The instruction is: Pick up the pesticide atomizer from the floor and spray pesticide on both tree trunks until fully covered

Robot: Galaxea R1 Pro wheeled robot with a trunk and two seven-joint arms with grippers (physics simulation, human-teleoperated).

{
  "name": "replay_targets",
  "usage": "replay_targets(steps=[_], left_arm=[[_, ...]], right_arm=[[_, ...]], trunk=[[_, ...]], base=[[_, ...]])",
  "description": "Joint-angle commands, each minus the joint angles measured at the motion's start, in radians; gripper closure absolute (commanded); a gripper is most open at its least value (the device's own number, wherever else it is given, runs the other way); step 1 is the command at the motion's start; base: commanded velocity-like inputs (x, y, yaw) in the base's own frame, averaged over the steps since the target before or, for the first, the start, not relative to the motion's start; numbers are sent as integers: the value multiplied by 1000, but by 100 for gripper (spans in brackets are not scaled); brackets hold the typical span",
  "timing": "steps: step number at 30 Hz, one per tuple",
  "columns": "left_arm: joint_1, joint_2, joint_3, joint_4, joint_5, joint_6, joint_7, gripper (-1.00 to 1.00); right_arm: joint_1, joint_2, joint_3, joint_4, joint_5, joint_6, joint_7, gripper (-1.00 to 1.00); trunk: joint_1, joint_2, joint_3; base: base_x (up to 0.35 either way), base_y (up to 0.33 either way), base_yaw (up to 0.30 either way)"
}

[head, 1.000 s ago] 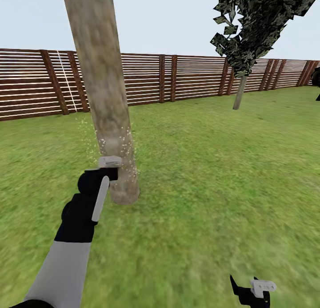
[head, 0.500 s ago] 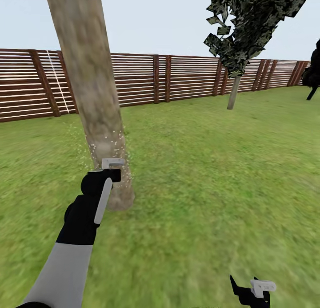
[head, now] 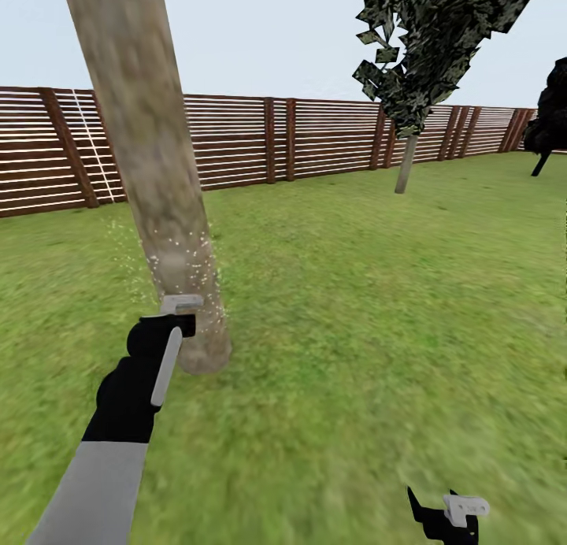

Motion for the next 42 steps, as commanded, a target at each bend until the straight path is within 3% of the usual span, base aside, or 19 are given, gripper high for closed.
replay_targets(steps=[1, 13, 19, 22, 25, 28, 30, 33, 36, 37, 38, 39, 40, 41, 42], left_arm=[[-1, 0, -1, 0, 3, 5, 6, 100], [64, 9, 2, 12, 3, 0, 6, 100], [86, 11, 4, 125, 0, -42, -1, 100], [87, 12, 1, 222, 1, -132, -4, 100], [86, 36, -16, 408, 0, -320, -41, 100], [87, 96, -94, 615, -1, -565, -229, 100], [87, 126, -118, 703, -8, -694, -368, 100], [87, 175, -141, 773, -100, -847, -663, 100], [86, 212, -142, 799, -182, -912, -946, 100], [85, 222, -143, 802, -221, -919, -1066, 100], [85, 225, -143, 802, -255, -921, -1123, 100], [84, 227, -143, 803, -330, -921, -1187, 100], [84, 227, -141, 803, -384, -921, -1221, 100], [84, 230, -138, 803, -438, -920, -1254, 100], [84, 242, -138, 804, -461, -921, -1267, 100]], right_arm=[[-1, 0, -9, 1, 2, -2, 8, -100], [-1, 0, -9, 1, 2, -2, 8, -100], [-1, 0, -9, 1, 2, -2, 8, -100], [-1, 0, -9, 1, 2, -2, 8, -100], [-1, 1, -8, 1, 3, -2, 8, -100], [-1, 3, -7, 1, 3, -2, 8, -100], [-1, 3, -7, 1, 3, -2, 8, -100], [-1, 3, -7, 1, 3, -2, 9, -100], [-1, 3, 0, -1, 4, -2, 11, -100], [-2, 4, 53, -13, 12, -1, 12, -100], [-2, 5, 105, -38, 23, 1, 13, -100], [-6, 11, 212, -87, 39, 19, 13, -100], [-16, 26, 292, -117, 45, 48, 14, -100], [-39, 64, 397, -174, 48, 111, 23, -100], [-51, 94, 464, -223, 49, 168, 42, -100]], trunk=[[0, 0, -1], [0, 0, -1], [0, 0, -1], [0, 0, -1], [0, 0, -1], [0, 0, -1], [0, 0, -1], [0, 0, -1], [0, 0, -1], [0, 0, -1], [0, 0, -1], [0, 0, -1], [0, 0, -1], [0, 0, -1], [0, 0, -1]], base=[[-145, -240, 0], [-281, -89, 0], [-338, 90, 0], [-319, 153, -12], [-313, 166, -205], [-312, 167, -289], [-304, 167, -287], [-271, 164, -99], [-157, 108, -13], [-27, 19, -2], [-14, 10, -1], [-6, 4, 0], [-3, 2, 0], [-1, 1, 0], [0, 0, 0]])
